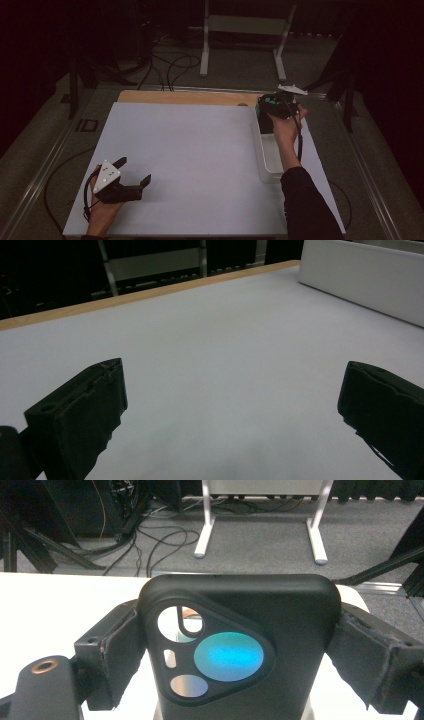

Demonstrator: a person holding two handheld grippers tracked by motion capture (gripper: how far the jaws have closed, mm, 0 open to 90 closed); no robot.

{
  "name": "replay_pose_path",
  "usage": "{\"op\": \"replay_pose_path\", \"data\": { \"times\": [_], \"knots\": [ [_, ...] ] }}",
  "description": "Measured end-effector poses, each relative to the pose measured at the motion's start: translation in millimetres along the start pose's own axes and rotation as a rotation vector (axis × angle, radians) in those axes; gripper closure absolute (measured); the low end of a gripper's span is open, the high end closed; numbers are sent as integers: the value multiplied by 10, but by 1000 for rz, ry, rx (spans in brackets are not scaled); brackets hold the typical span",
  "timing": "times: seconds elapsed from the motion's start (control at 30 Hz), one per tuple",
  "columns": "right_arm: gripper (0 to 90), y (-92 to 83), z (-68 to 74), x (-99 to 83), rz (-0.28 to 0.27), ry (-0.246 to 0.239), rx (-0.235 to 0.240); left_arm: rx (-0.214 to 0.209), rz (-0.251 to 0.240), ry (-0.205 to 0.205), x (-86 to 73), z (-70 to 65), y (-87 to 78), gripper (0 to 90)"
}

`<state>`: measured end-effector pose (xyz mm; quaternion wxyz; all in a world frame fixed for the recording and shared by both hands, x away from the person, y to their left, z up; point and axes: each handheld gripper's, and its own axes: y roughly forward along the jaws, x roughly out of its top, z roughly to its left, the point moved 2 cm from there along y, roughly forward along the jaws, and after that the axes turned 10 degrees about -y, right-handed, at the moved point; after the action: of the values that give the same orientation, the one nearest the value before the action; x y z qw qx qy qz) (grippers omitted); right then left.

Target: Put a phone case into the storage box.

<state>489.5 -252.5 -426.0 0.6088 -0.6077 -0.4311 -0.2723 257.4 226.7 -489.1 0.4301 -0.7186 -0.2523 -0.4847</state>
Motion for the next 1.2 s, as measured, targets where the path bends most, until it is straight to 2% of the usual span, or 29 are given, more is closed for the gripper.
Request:
{"op": "replay_pose_path", "data": {
  "times": [0.17, 0.47, 0.57, 0.67, 0.87, 1.2],
  "knots": [
    [132, 83, 24, -44, 21, -12, -9, -1, 0, 0, -1, 1, -1, 0],
    [130, 161, 58, -58, 25, -33, -13, -2, -1, -4, 0, 4, -9, 0],
    [125, 187, 42, -58, 23, -33, 2, -3, -1, -5, 0, 4, -10, 1],
    [121, 197, 35, -57, 27, -34, 17, -3, -3, -6, 0, 3, -11, 0],
    [83, 216, 20, -66, 29, -24, 15, -4, -3, -5, 0, -1, -11, 0],
    [78, 152, -8, -52, 4, -15, 27, -4, -3, -6, -2, 1, -12, 0]
  ]
}}
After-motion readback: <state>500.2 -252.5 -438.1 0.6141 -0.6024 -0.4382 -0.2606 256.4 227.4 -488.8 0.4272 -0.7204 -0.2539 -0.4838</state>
